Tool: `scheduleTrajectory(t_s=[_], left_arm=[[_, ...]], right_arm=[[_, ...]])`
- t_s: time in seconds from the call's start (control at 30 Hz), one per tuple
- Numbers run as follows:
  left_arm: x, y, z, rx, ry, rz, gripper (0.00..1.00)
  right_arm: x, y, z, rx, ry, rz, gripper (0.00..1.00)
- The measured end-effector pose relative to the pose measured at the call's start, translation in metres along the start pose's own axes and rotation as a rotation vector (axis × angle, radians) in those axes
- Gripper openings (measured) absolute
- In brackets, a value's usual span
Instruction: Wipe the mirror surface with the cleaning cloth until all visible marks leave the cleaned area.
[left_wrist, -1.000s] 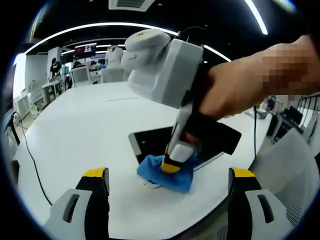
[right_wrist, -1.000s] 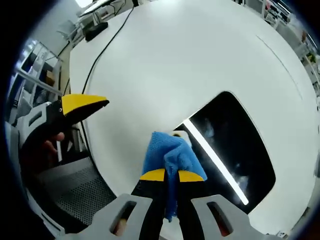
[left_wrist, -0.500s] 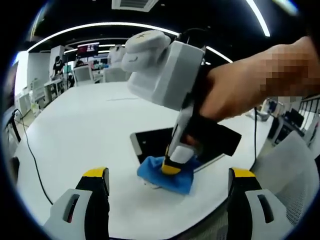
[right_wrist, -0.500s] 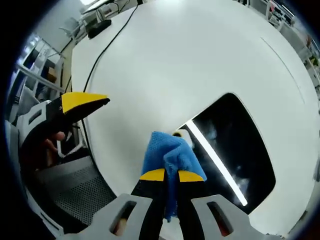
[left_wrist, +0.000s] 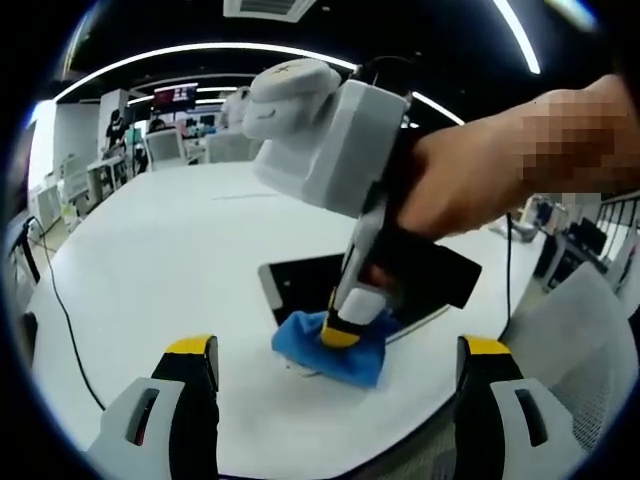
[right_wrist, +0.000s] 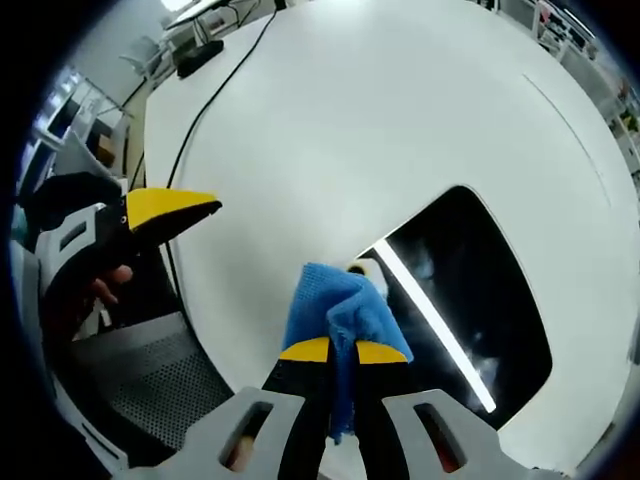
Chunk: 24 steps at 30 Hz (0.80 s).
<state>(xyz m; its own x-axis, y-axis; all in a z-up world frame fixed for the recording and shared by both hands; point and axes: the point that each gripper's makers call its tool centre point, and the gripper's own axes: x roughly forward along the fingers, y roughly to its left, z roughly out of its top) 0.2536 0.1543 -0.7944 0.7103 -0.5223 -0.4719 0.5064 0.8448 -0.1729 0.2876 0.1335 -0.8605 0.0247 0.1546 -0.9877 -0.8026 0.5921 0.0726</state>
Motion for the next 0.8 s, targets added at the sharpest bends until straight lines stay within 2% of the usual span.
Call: scheduleTrajectory(t_s=[0.47, 0.6, 0.8], left_arm=[[-0.0002, -0.0011, -0.0008, 0.000, 0.012, -0.003, 0.99], [0.0001, -0.0017, -0.0014, 0.005, 0.017, -0.007, 0.99], [0.0001, -0.0016, -0.0015, 0.014, 0.017, -0.007, 0.99]], right_arm=[[0.0038, -0.0027, 0.0027, -0.001, -0.024, 0.004, 0.01], [0.0030, -0.0030, 0.0023, -0.012, -0.015, -0.003, 0.01], [0.0000, -0.0058, 0.0021, 0.017, -0.003, 0.008, 0.01]])
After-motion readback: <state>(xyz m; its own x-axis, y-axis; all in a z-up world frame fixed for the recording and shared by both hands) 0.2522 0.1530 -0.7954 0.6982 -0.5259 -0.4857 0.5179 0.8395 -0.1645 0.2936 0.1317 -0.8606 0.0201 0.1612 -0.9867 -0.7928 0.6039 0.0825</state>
